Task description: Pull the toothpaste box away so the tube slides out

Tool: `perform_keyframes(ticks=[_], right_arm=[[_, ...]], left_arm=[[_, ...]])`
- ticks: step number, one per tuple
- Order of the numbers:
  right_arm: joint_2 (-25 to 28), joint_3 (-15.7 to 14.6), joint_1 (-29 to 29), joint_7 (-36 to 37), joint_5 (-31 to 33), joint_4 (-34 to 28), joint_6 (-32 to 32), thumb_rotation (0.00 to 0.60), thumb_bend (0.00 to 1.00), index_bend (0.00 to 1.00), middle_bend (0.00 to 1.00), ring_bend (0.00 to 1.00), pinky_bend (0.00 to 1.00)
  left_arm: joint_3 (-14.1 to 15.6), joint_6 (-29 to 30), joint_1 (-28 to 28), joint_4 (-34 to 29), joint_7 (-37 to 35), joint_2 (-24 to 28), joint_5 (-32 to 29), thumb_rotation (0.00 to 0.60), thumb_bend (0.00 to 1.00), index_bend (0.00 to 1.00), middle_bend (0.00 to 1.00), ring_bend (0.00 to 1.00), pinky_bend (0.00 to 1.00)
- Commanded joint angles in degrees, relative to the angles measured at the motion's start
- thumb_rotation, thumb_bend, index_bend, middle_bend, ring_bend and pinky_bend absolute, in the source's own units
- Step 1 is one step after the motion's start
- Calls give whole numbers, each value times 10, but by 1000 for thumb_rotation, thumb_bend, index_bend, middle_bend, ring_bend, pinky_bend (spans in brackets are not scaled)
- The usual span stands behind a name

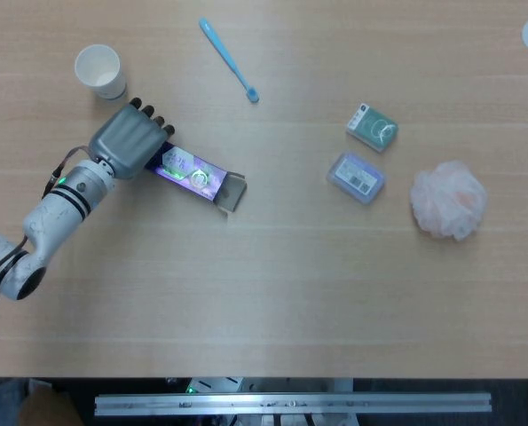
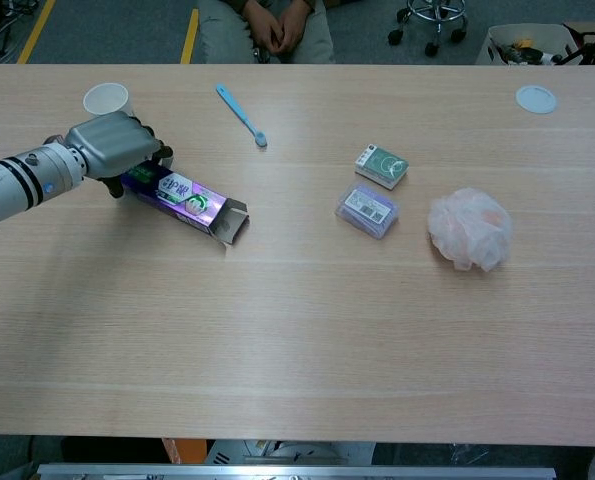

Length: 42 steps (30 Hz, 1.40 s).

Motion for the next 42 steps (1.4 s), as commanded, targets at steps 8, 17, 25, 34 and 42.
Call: perform_keyframes(ticks=[8, 17, 25, 34, 42], right_arm=[[-2, 1, 5, 3, -10, 1, -1, 600, 294, 395, 463, 377, 441], [-6, 0, 8, 6, -17, 3, -1, 600, 295, 395, 463, 377, 441], [-7, 0, 8, 9, -17, 6, 0, 600, 294, 395, 463, 377, 441], [-9, -1, 9, 12, -15, 11, -3, 600, 295, 395, 463, 377, 441], [-14, -1, 15, 10, -16, 12, -11, 600, 294, 395, 463, 377, 441]], left_arm=[[-26, 90, 47, -153, 176, 96, -54, 600, 226, 418, 464, 329, 349], [-26, 173, 80, -345, 389, 187, -97, 600, 227, 418, 463, 329, 351], [-27, 201, 84, -405, 459, 189, -106, 600, 226, 419, 464, 330, 351], [-56, 181, 88, -393, 364, 196, -162, 600, 227, 422, 464, 330, 352], [-62, 117, 102, -374, 181, 219, -194, 600, 226, 422, 463, 330, 353]])
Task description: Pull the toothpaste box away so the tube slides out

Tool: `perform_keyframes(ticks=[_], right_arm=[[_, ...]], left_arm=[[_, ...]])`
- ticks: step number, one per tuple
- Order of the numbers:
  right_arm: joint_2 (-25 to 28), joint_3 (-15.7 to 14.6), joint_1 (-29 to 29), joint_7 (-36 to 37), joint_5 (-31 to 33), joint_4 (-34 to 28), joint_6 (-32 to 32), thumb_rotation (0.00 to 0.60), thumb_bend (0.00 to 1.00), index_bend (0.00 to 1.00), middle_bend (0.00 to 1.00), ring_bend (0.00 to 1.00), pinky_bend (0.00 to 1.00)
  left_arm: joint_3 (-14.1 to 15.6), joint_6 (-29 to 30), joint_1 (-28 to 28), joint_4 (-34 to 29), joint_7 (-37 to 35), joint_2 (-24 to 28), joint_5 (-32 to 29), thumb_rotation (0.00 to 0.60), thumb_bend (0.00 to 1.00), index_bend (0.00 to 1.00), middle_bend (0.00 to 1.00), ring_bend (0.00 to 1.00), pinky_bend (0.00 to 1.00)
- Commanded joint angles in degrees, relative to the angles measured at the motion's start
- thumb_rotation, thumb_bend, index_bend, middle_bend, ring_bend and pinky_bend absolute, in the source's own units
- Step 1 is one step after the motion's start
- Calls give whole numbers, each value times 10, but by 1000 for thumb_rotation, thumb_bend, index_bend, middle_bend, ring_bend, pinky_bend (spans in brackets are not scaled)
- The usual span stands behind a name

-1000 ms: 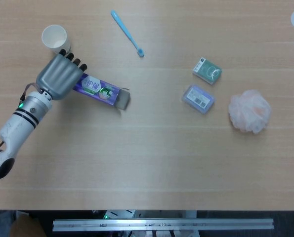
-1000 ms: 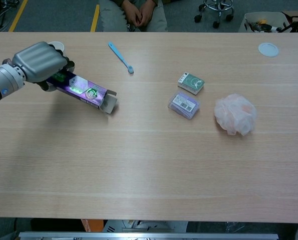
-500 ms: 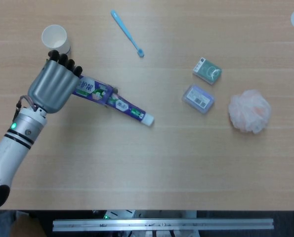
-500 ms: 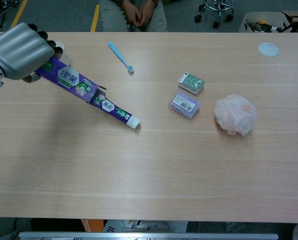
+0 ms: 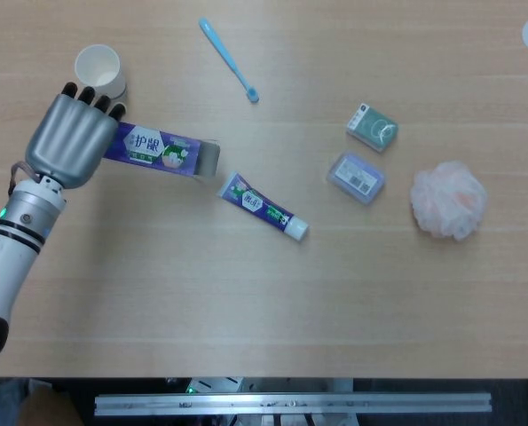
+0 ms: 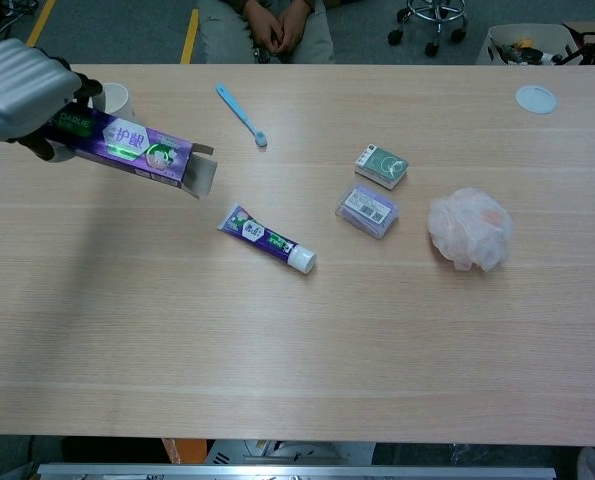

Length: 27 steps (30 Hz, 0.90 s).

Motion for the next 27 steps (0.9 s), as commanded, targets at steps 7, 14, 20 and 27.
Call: perform_keyframes(ticks=[7, 14, 20, 27], right_arm=[[2, -1, 1, -7, -2, -7, 0, 600, 294, 395, 463, 377, 441], [2, -1, 4, -12, -3, -11, -3, 600, 294, 395, 464, 377, 441], [2, 0, 7, -15, -3, -12, -6, 600, 294, 395, 463, 377, 441], [1, 2, 6, -13, 6, -8, -7, 600, 294, 395, 463, 377, 441]], left_arm=[[6, -79, 29, 68, -223, -10, -20, 600, 227, 415, 451, 329, 349], [26, -116, 30, 117, -252, -40, -23, 600, 226, 384, 439, 325, 349], [32, -140, 28, 116, -259, -43, -44, 600, 225, 96, 190, 161, 311], [19, -65, 55, 62, -275, -13, -28, 600, 225, 0, 79, 75, 222]])
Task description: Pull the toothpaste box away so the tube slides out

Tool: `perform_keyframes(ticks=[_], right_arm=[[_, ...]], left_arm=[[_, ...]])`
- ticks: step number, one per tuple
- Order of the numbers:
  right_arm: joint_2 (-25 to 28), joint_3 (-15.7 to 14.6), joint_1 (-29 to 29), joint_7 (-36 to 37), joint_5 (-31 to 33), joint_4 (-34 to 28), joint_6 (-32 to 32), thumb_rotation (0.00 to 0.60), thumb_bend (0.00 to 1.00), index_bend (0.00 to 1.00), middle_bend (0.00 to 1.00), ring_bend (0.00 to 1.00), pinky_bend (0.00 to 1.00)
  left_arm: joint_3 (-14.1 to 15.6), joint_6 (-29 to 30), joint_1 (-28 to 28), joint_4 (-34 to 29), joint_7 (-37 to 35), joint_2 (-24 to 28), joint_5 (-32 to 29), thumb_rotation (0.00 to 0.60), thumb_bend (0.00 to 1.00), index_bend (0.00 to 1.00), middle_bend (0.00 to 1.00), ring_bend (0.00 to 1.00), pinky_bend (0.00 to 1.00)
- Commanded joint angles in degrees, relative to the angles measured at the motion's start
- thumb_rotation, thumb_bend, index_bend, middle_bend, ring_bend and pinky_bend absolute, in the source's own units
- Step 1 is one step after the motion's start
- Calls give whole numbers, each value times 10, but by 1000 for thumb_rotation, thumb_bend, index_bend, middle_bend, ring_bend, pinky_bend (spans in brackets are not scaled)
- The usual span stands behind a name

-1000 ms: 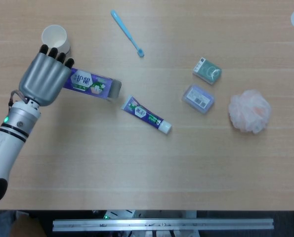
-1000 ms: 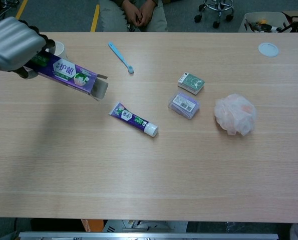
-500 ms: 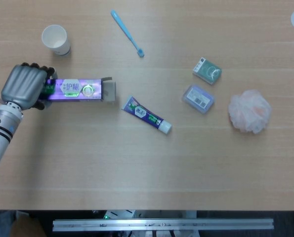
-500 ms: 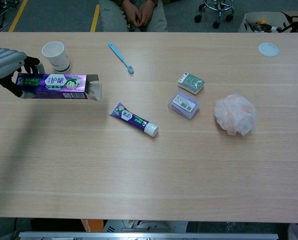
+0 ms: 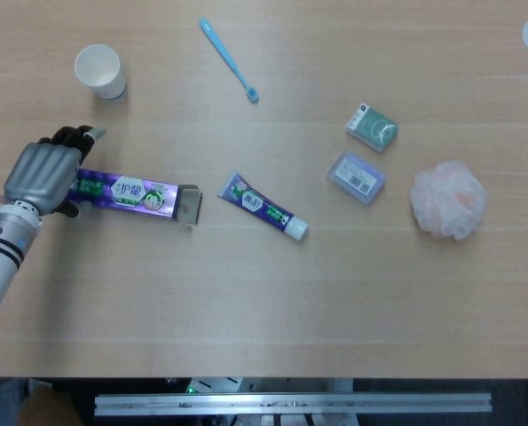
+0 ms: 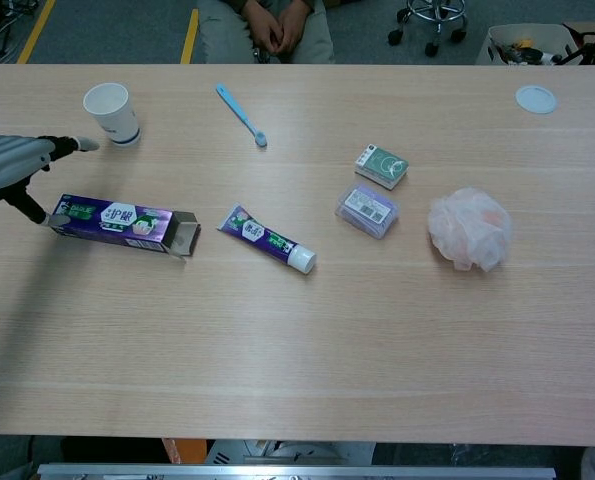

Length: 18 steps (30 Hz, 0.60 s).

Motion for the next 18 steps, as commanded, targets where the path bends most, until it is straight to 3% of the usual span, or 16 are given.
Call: perform_keyframes(ticks=[1, 9, 18], right_arm=[[0, 1, 0, 1, 3, 2, -1, 600, 295, 395, 463, 377, 441], [1, 2, -2, -1, 9, 2, 0, 600, 294, 395, 463, 377, 441], [-1, 1, -3, -6, 7, -1, 3, 600, 294, 395, 463, 377, 441]], left_arm=[[-7, 58, 24, -37, -6, 21, 16, 600, 225, 0, 81, 76, 219], [5, 276, 131, -88, -16, 36, 94, 600, 225, 17, 100, 85, 219], [34, 400, 226, -122, -12, 59, 135, 600, 225, 42, 122, 88, 219]])
